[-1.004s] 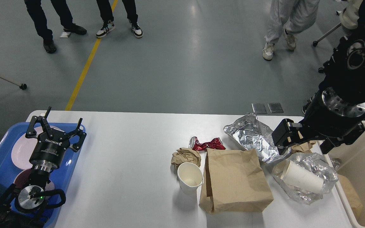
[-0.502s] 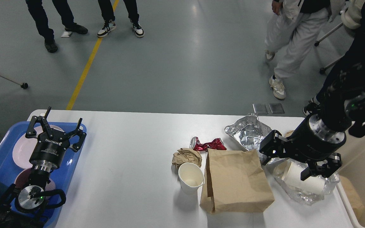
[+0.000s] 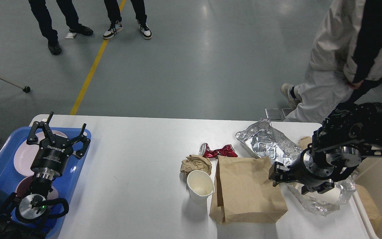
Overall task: Tidy desktop
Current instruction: 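Move the right gripper over the large brown paper bag, then grasp the large brown paper bag's top with the right gripper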
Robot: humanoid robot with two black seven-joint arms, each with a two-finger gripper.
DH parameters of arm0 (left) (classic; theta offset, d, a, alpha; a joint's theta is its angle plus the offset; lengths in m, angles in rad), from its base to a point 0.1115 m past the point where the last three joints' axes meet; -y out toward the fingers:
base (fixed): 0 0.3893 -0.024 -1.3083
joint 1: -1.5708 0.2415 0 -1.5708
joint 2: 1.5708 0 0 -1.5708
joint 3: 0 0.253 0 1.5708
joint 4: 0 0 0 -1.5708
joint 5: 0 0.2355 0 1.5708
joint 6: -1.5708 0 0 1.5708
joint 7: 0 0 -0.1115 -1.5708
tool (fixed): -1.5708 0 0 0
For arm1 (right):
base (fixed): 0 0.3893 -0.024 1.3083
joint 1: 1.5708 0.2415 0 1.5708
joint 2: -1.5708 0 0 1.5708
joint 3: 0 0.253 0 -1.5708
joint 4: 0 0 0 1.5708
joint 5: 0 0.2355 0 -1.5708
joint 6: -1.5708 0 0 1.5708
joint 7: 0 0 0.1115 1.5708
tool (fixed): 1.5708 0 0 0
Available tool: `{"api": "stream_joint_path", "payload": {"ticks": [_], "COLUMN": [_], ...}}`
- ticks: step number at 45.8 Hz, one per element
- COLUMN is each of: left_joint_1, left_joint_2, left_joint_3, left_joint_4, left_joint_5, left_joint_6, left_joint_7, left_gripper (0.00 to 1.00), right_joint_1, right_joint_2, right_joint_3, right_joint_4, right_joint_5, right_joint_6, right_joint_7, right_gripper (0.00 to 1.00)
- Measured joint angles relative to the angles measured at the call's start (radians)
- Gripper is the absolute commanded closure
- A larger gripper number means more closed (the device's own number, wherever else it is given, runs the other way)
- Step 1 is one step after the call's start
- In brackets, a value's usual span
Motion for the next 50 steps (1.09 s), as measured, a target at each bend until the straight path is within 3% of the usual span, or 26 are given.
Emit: {"api": "stream_joint_path", "payload": {"ticks": [11,39,41,45,50], "left_joint_1": [0.000,0.000,0.000,0.000,0.000], "left_joint_2": [0.000,0.000,0.000,0.000,0.000], "left_joint_3": [0.000,0.000,-0.001,-0.001,-0.001], "left_joint_4": [0.000,0.000,0.000,0.000,0.000], "left_joint_5": [0.000,0.000,0.000,0.000,0.000], "left_joint_6": [0.000,0.000,0.000,0.000,0.000], "left_joint_7": [0.000,0.002,0.002,0.002,0.002], "left_gripper": [0.04,0.04,0.04,0.04,0.04], "right_joint_1": [-0.145,-0.371,-0.391,-0.424,-0.441], "right_joint_2": [0.046,0.140,0.147,0.162,0.175], "right_joint_3": [0.034,0.136,0.135,0.131,0.129], "right_joint_4": [-0.120,-0.300,-0.307,-0.313,-0.311], "right_joint_5": [-0.047,-0.046,-0.046,-0.049,-0.050], "right_joint_6": [-0.014,-0.050,-0.072,-0.111,-0.123], "right_joint_7": [0.021,0.019,0.019,0.019,0.018], "right_gripper": [0.00,0.02,0.07,0.26,0.58]}}
